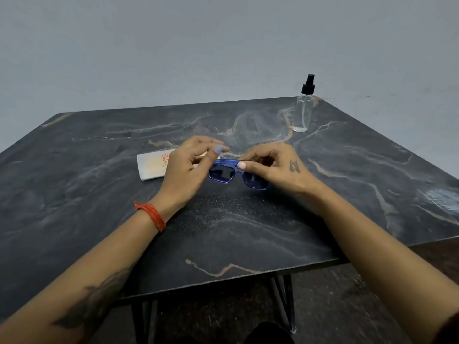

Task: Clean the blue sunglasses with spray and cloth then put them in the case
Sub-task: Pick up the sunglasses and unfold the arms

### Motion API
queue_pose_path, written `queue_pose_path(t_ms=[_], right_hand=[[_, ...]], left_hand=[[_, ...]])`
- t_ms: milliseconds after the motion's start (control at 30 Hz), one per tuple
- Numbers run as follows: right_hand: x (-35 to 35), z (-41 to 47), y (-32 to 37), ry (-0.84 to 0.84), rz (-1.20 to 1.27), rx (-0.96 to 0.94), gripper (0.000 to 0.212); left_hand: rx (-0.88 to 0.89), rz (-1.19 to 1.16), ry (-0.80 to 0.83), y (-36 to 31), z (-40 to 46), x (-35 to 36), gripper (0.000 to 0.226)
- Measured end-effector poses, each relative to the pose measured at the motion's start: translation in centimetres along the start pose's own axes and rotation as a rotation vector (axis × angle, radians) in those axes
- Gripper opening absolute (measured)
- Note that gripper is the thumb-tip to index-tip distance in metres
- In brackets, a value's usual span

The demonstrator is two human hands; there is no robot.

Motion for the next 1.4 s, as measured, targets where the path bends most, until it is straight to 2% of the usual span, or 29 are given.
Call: queue_pose_path(t_ms=[133, 267, 400, 667, 767, 833, 1100, 1267, 1400], right_hand=[[-1.0, -0.1, -0.3, -0.035, 0.0, 0.018, 0.008], [-0.9, -0.2, -0.5, 0.009, 0.082, 0.077, 0.002], [-1.1, -0.6, -1.2, 0.109, 0.233, 0.217, 0.025], [-1.7, -0.8, -2.5, 0.195, 0.413, 0.379, 0.027], [-1.4, -0.9, -2.3, 0.242, 0.452, 0.357, 0.022], [-1.4, -0.9, -2.2, 0.253, 0.472, 0.34, 0.029], [-2.9, -0.3, -3.2, 0.079, 0.619, 0.356, 0.027], [-3.4, -0.2, -3.0, -0.009, 0.851, 0.341, 0.031], [-3.5, -0.4, -3.6, -0.066, 0.844, 0.383, 0.03]], left_hand=[[0.016, 0.122, 0.142, 0.1, -0.3, 0.9, 0.008], [-0.117, -0.046, 0.297, 1.3, -0.6, 1.9, 0.007], [-0.254, -0.236, 0.308, 2.3, -0.9, 2.0, 0.006], [-0.367, -0.429, 0.307, 3.3, -0.9, 2.1, 0.024], [-0.401, -0.48, 0.296, 3.9, -0.8, 1.9, 0.019], [-0.406, -0.497, 0.3, 3.9, -0.9, 2.0, 0.016], [-0.436, -0.581, 0.267, 4.2, -0.6, 1.7, 0.016], [-0.409, -0.594, 0.276, 4.1, -0.6, 1.9, 0.018], [-0.387, -0.601, 0.246, 4.1, -0.4, 1.8, 0.023]])
Point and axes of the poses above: each hand's wrist, its own z-axis towards the middle knuckle, its own x-axis out of the palm, y = z × x, the point moved 9 cm from there along z, towards the middle knuckle, and after that the axes turned 15 degrees about z, right-handed, at the moved point
